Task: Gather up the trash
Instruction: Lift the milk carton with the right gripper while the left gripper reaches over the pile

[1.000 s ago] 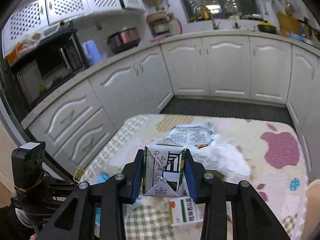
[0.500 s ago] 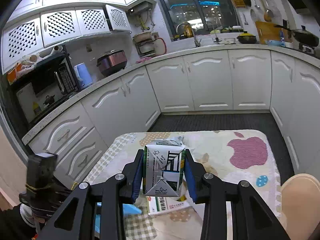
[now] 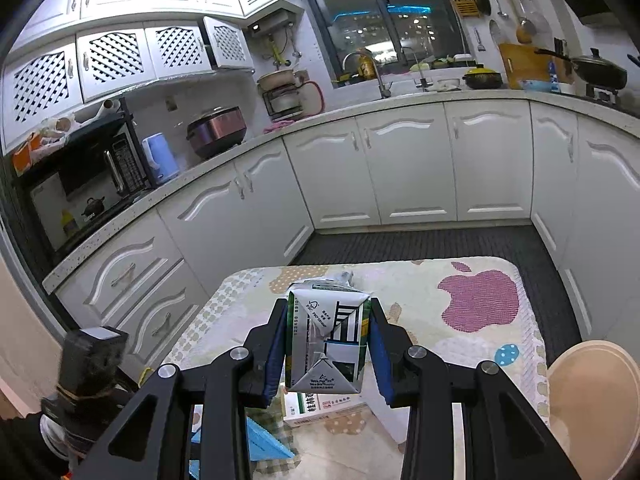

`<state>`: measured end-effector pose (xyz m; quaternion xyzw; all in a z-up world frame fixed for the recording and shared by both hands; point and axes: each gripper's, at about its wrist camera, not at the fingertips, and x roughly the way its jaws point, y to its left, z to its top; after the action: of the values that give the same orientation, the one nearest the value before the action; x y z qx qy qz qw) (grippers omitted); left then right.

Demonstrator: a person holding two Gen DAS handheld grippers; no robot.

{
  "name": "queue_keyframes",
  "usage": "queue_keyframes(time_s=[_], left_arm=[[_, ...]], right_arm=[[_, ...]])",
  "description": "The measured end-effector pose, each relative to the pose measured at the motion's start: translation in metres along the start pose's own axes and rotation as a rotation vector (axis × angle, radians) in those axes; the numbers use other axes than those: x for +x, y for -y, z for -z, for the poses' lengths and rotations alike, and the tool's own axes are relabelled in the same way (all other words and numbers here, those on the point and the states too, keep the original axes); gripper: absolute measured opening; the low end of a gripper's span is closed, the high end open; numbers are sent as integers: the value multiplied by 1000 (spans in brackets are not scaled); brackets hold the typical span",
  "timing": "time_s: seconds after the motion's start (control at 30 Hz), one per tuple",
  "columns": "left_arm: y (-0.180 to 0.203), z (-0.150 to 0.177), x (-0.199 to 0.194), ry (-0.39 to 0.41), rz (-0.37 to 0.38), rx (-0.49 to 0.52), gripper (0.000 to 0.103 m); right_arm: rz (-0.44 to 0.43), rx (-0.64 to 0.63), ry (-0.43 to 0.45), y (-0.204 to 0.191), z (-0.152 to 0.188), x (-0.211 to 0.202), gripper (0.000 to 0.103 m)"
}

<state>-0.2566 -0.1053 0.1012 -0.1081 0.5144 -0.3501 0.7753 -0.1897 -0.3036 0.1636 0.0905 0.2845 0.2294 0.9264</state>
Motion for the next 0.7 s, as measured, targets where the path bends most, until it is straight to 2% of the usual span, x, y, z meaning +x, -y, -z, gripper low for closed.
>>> queue_keyframes(time_s=[0.13, 0.27, 0.5, 0.7], left_arm=[[9, -15, -17, 60, -28, 36, 6], [1, -33, -32, 121, -113, 32, 6], [-4, -27, -24, 100, -82, 15, 6], [0, -14, -15, 68, -110, 47, 9]], right_arm=[[9, 2, 11, 3, 0, -6, 36], [15, 6, 23, 7, -3, -12, 36], [20, 10, 8, 8, 5, -14, 36], [1, 16, -3, 8, 8, -9, 36]])
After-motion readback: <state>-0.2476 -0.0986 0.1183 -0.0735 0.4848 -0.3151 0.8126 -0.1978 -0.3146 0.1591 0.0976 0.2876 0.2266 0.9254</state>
